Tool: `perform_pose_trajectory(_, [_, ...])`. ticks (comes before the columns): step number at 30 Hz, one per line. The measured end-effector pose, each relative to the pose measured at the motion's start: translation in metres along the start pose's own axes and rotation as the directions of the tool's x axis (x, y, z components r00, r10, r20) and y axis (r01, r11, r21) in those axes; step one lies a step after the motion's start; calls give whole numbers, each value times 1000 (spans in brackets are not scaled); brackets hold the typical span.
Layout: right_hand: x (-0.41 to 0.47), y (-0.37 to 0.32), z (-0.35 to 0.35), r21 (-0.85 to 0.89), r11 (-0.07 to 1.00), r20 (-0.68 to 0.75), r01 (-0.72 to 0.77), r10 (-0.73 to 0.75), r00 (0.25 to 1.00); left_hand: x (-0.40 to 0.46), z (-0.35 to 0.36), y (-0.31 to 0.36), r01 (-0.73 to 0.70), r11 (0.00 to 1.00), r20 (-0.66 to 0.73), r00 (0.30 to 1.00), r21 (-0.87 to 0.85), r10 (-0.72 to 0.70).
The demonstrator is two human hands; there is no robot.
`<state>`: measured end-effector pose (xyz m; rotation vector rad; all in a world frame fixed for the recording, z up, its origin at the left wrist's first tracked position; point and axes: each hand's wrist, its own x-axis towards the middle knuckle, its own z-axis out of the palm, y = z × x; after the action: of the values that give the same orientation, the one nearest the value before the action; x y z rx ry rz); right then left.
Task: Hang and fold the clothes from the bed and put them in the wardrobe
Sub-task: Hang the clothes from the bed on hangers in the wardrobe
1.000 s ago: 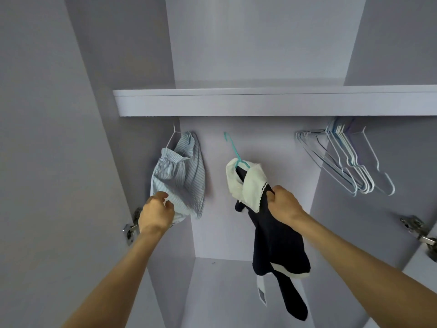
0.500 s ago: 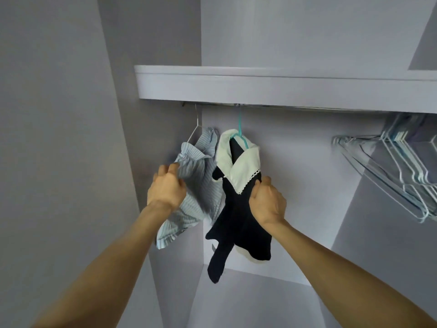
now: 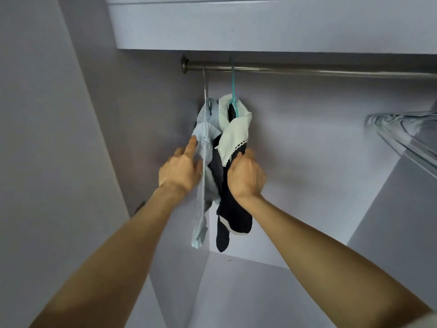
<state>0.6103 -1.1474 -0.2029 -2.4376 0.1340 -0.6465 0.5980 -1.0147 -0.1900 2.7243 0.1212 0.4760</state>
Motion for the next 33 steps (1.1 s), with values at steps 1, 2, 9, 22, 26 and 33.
perform_pose_trajectory(1, [-3,0,2,6,1000,22,-4,4,1000,-1,2,5,-5,999,-8,1000,-49,5])
perform_pose_trajectory(2, [-7,0,3,16,1000,47,-5,4,999,-2,3,10,-9,995,-30,1000,-100,6])
perform_pose_trajectory(9, [-29,0,-15,151,976,220,154,-185,958,1,2,24,15,992,-44,999,-125,-20])
perform_pose_trajectory(22, [-108,20,-77,302,923,441,238,-356,824,-135,-41,-15,67,976,59,997,-208,-56])
perform_pose_trajectory(26, [-152,35,-90,359,921,582,152,-348,735,-211,-54,-29,167,955,51,986,-244,-159])
perform_pose_trajectory(33, [-237,31,-82,387,881,869,273,-447,213,-369,-77,-65,578,779,39,808,-244,-587])
